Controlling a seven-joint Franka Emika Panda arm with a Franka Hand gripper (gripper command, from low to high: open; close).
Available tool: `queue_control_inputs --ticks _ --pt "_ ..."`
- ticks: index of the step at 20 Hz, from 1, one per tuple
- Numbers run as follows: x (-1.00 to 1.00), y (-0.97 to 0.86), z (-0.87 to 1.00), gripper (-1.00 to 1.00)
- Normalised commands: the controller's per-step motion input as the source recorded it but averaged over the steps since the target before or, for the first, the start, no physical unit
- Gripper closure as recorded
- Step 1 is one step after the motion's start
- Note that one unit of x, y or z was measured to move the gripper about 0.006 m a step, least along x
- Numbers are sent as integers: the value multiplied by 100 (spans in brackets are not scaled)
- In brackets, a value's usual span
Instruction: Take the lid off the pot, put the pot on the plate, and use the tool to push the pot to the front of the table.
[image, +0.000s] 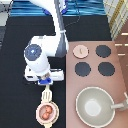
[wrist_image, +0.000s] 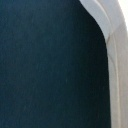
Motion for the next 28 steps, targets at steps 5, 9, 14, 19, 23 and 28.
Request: queue_control_inputs --ticks 5,9,14,19,23,28 --pt "90 -7 46 100" --pt "60 -3 46 100" --pt "-73 28 43 100" --pt "-100 33 29 100" --pt "-100 19 12 100" --pt "-100 5 -5 100"
